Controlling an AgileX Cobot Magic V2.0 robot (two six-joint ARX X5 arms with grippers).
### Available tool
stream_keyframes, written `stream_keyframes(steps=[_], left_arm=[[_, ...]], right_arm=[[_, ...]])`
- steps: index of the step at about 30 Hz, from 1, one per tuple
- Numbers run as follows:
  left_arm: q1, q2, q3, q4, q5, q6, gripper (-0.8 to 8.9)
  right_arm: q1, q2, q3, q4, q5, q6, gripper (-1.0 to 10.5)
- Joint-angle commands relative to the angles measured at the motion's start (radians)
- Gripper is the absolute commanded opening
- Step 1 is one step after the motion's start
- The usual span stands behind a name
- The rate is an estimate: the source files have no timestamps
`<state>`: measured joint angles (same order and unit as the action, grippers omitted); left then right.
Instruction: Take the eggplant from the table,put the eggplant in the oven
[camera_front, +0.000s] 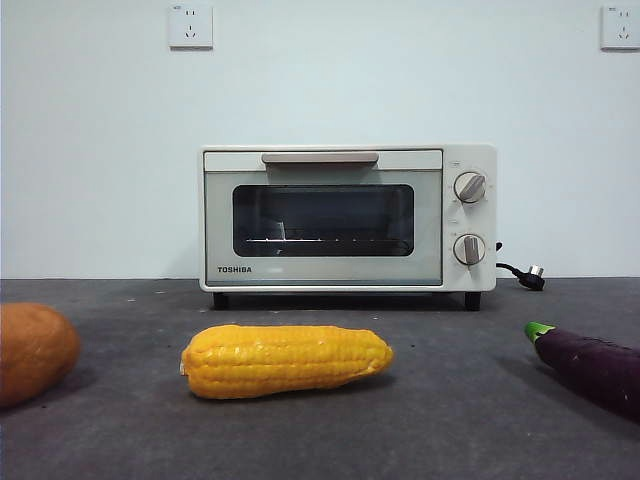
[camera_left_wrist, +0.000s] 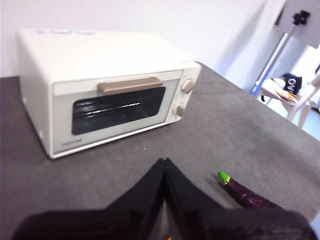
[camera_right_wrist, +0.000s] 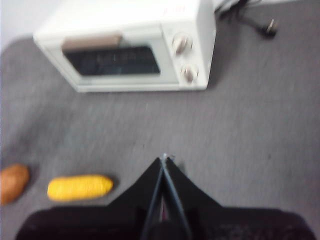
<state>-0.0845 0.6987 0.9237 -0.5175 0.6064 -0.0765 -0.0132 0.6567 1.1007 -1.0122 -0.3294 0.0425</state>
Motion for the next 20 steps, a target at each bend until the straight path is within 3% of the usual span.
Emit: stream_keyframes(steps=[1,12,16,20], left_arm=[[-0.023,0.033,0.045,-0.013,0.003,0.037,-0.06],[-0.081,0.164,0.112,-0.011,0.003,0.062,-0.06],[-0.098,0.201,0.112,0.019,0.003,0.062,-0.06],[-0.114,0.221,0.112,0.045,0.003,0.062,-0.06]], right_arm=[[0.003,0.032,0.035,-0.049,-0.015,-0.048,-0.1],[0.048,0.08,0.155,-0.089,-0.023,-0.048,0.2],[0.048,0.109,0.184,-0.089,-0.074,-0.047,4.0],[0.048,0.129,0.187,-0.09,-0.108,-0.047,4.9]])
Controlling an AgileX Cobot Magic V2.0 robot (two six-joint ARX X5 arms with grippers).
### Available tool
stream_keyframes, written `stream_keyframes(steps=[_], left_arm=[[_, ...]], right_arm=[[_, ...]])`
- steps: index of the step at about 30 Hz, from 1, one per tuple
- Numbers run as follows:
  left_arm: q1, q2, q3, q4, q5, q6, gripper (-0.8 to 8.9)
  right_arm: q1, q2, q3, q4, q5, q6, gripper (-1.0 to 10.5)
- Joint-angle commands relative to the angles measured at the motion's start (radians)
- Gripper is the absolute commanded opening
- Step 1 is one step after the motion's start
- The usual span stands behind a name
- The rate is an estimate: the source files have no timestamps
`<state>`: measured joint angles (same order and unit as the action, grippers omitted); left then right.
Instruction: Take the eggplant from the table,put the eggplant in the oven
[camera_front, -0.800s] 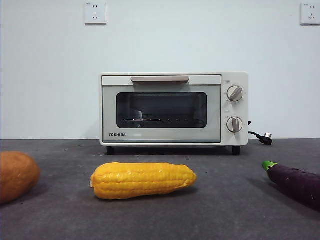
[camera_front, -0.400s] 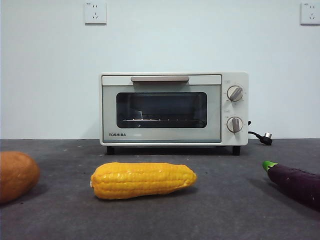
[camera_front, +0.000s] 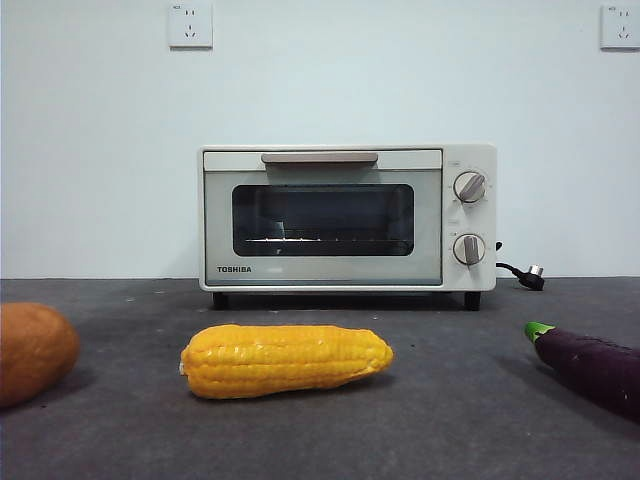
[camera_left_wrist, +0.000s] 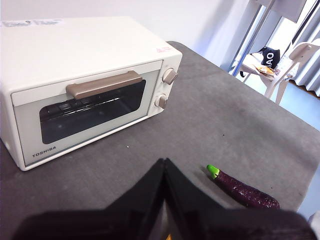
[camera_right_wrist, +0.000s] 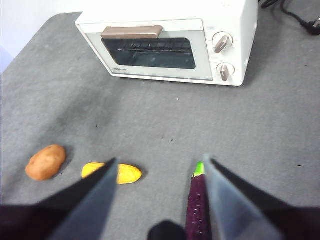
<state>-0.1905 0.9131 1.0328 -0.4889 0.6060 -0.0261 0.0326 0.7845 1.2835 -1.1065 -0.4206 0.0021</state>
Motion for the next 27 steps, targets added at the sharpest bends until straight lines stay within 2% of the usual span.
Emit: stream_keyframes(steps=[1,6,16,22,27], left_arm=[[-0.011,0.01,0.003,0.019,0.003,0.011,-0.06],[-0.021,0.031,0.003,0.061,0.0,0.011,-0.06],[-0.041,0.175,0.047,0.124,-0.011,0.012,-0.06],[-0.093,0.346,0.193,0.12,-0.075,0.056,-0.05],[-0.152,0.503,0.34,0.108,-0.171,0.106,-0.06]], right_arm=[[0.002,0.004,0.004,0.005,-0.028,-0.006,5.2],[0.002,0.004,0.004,0.005,-0.097,0.001,5.5],[0.002,0.004,0.004,-0.056,-0.116,0.016,5.4],[0.002,0.004,0.004,-0.106,-0.116,0.014,5.4],[0.002,0.003,0.004,-0.129,-0.116,0.012,5.4]])
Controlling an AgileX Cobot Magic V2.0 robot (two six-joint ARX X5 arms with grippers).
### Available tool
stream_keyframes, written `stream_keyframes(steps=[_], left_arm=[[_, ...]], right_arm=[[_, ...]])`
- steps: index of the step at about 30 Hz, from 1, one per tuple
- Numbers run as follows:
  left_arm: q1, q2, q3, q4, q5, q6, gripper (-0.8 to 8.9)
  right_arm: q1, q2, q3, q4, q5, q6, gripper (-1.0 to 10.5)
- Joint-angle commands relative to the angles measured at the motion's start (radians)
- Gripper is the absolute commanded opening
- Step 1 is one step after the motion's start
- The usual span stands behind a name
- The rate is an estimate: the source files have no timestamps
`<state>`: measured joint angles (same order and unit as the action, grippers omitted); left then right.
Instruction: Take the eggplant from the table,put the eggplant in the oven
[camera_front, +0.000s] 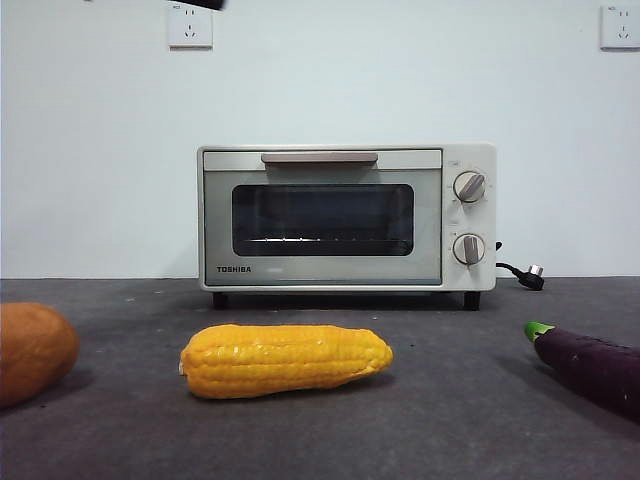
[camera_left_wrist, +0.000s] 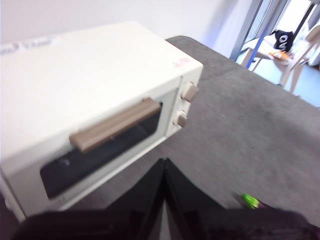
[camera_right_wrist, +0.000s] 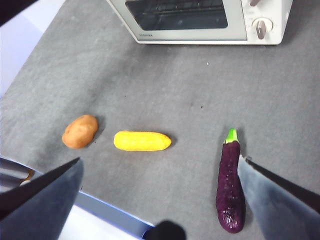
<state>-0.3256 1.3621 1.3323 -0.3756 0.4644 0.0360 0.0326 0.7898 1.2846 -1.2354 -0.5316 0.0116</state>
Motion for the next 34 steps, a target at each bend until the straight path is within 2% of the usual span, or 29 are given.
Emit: stream_keyframes(steps=[1,7,17,26,34], left_arm=[[-0.024,0.082,0.063,-0.006,-0.04,0.049,-0.06],[-0.058,0.248,0.188,-0.005,-0.092,0.076,-0.06],[-0.077,0.451,0.321,0.006,-0.134,0.091,-0.06],[-0.081,0.512,0.328,0.048,-0.202,0.151,-0.06],[-0.081,0.523,0.328,0.102,-0.204,0.152,-0.06]], right_arm=[[0.002,-0.002,0.003,0.0,-0.005,0.002,5.4],[0.002,-0.002,0.003,0.002,-0.04,0.002,5.4],[0.002,-0.002,0.003,0.006,-0.04,-0.013,5.4],[0.002,-0.002,0.003,0.006,-0.04,-0.016,5.4],[0.002,-0.002,0.003,0.006,-0.04,-0.016,5.4]])
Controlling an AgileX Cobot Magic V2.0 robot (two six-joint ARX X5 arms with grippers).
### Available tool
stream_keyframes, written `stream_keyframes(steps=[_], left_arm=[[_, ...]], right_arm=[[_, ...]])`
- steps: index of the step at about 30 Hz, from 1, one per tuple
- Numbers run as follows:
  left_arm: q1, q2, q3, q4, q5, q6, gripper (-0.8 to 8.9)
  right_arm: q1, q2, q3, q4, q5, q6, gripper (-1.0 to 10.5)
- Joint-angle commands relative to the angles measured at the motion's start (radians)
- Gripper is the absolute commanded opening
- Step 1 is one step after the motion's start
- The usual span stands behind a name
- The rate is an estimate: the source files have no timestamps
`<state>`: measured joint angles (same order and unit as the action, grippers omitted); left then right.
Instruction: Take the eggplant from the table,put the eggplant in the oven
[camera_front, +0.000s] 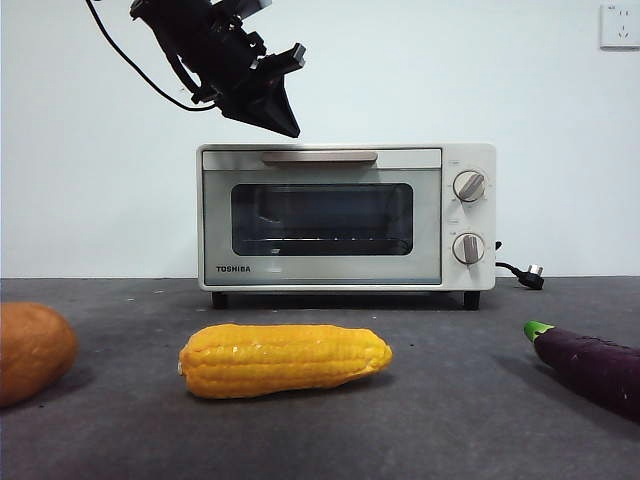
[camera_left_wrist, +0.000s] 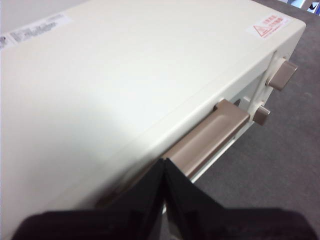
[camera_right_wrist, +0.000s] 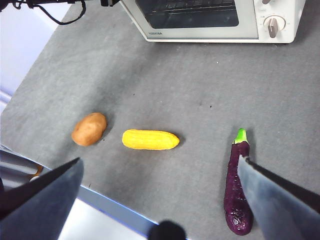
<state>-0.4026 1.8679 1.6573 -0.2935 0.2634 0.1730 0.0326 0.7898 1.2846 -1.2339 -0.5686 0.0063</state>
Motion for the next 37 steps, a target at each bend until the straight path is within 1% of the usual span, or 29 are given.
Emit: stream_keyframes(steps=[1,18,37], left_arm=[[-0.004,0.018,0.003,0.026,-0.003,0.015,-0.06],[-0.011,0.044,0.003,0.012,-0.002,0.046,-0.06],[-0.011,0.102,0.003,0.014,-0.001,0.047,-0.06]], right_arm=[[0.002,-0.002,0.003,0.005,-0.003,-0.011,5.4],[0.002,-0.001,0.003,0.007,0.0,-0.011,5.4],[0.002,-0.001,0.003,0.008,0.001,-0.011,5.4]])
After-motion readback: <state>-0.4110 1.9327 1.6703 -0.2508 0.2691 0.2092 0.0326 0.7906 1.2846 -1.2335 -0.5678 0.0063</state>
